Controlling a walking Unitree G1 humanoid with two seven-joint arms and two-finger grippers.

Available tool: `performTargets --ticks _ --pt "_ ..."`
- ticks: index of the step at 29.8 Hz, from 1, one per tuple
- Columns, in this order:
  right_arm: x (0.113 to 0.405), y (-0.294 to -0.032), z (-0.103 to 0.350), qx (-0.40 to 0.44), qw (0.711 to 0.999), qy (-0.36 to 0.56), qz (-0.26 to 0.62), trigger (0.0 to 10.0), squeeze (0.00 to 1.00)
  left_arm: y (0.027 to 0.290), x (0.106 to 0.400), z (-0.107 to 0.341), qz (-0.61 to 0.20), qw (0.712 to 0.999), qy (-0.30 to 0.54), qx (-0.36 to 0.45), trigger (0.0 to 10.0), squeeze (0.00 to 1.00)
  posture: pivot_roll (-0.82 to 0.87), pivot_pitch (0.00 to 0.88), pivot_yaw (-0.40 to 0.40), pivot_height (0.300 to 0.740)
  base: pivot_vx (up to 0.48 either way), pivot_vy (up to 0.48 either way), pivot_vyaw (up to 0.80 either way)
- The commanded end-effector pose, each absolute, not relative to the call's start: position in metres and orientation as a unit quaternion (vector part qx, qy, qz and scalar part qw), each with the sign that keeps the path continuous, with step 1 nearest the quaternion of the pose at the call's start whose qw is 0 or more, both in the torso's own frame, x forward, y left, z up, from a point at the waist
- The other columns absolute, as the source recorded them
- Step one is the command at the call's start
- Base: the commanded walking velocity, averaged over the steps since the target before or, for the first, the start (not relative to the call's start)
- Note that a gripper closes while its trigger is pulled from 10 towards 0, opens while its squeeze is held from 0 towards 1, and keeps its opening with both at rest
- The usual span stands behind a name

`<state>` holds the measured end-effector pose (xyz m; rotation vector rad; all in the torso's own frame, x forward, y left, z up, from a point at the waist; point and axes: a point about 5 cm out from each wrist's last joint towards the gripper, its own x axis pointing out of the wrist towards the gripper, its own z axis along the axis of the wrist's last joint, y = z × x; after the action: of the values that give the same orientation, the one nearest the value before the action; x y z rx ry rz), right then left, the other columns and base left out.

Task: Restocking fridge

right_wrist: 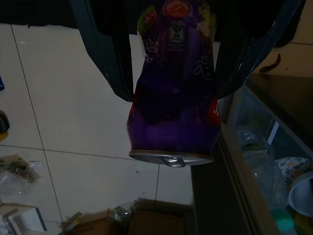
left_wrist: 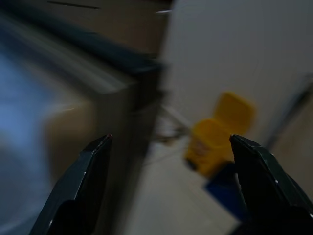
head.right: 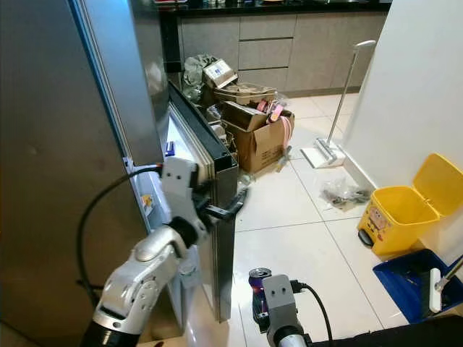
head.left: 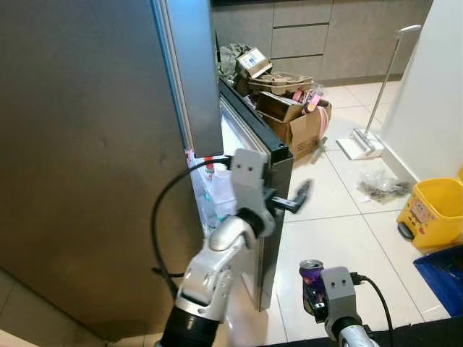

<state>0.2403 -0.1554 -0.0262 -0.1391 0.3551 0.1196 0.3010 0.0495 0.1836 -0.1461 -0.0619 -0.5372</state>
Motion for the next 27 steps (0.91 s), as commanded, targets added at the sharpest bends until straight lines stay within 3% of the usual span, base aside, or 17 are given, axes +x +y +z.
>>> performTargets --ticks 1,6,27 --pt "0.238 -0.156 -0.028 -0.069 0.98 0.179 0.059 10.0 0.0 0.063 0.305 0.177 -0.216 0.975 -0.031 -0.032 10.0 0.0 -0.09 0.061 0.006 0.74 0.0 0.0 0.0" --pt "0.239 -0.155 -0.027 -0.069 0.98 0.178 0.061 10.0 0.0 0.067 0.313 0.178 -0.164 0.986 -0.04 -0.011 10.0 0.0 -0.09 0.065 0.006 0.74 0.0 0.0 0.0" --pt "0.233 -0.152 -0.03 -0.066 0.98 0.18 0.059 10.0 0.0 0.024 0.335 0.17 -0.18 0.983 -0.013 -0.025 10.0 0.0 -0.11 0.09 0.03 0.74 0.0 0.0 0.0"
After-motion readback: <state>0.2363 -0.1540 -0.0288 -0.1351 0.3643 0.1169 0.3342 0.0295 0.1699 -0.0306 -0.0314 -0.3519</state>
